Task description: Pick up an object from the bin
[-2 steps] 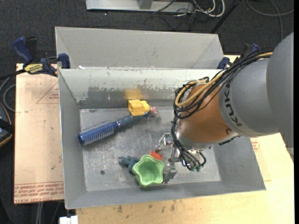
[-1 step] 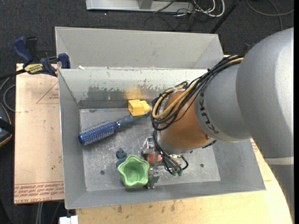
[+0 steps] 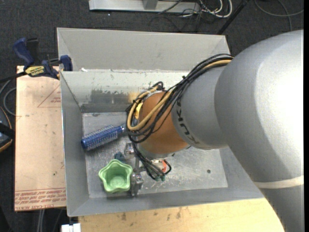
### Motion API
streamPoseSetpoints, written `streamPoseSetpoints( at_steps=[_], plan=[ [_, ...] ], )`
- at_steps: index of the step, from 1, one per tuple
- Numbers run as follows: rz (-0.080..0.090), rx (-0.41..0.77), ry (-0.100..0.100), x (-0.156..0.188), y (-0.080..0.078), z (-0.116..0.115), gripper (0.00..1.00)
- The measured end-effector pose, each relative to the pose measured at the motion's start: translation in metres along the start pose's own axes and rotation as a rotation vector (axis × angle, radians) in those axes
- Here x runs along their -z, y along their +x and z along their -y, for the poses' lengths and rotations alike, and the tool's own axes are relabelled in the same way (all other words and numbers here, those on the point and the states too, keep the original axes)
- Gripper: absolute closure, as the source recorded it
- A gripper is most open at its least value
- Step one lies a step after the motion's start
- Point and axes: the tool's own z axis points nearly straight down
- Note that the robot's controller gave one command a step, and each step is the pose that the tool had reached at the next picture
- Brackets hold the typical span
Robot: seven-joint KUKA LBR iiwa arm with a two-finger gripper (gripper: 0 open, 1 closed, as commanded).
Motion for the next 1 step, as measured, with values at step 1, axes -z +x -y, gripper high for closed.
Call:
streamPoseSetpoints(
  at_steps=[1],
  plan=[
    [-0.023,0.014,0.014,0.0000,-0.0058,-0.0289,0.00]
  ],
)
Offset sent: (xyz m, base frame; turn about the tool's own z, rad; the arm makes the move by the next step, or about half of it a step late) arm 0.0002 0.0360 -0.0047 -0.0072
